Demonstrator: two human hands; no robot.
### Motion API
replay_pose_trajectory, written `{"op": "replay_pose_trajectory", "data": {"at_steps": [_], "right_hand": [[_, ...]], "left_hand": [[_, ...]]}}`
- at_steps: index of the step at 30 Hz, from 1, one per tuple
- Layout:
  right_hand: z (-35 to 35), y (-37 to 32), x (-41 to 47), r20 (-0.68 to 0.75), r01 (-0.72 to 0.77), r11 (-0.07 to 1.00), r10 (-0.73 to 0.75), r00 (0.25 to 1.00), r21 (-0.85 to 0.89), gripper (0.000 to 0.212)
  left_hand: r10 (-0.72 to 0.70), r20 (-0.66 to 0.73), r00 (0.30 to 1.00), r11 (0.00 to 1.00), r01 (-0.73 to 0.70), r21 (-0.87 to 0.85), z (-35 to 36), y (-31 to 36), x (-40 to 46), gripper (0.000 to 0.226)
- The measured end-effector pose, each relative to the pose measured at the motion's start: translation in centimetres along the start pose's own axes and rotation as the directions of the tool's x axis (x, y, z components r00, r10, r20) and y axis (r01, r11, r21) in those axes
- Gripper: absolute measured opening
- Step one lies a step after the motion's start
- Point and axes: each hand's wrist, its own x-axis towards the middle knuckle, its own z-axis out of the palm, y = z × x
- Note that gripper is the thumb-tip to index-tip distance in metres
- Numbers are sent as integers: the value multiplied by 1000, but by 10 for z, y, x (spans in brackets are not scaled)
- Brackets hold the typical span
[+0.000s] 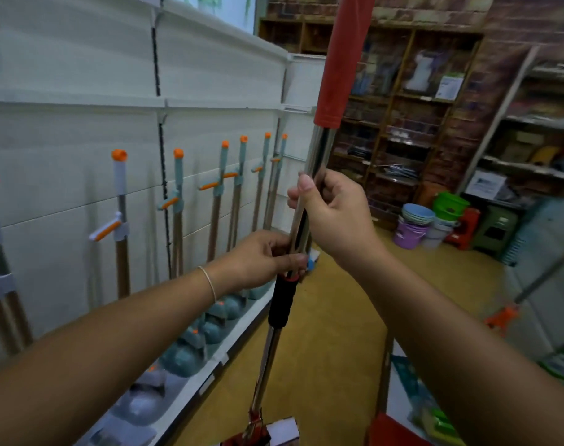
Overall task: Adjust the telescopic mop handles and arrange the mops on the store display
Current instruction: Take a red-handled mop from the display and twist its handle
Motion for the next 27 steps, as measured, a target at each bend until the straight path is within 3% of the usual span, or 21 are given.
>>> {"op": "replay_pose_trajectory", "data": {"at_steps": [7, 15, 27], "right_hand": [[-28, 56, 71, -124, -37, 988, 19, 992, -151, 18], [-46, 107, 150, -272, -120, 945, 34, 962, -305, 23], [-102, 162, 221, -428, -211, 918, 51, 902, -337, 17]], "left_hand": [[39, 131, 991, 999, -41, 12, 6, -32, 107, 24], [25, 258, 966, 999, -19, -28, 3, -55, 213, 20], [86, 408, 909, 996, -80, -33, 37, -73, 335, 20]]}}
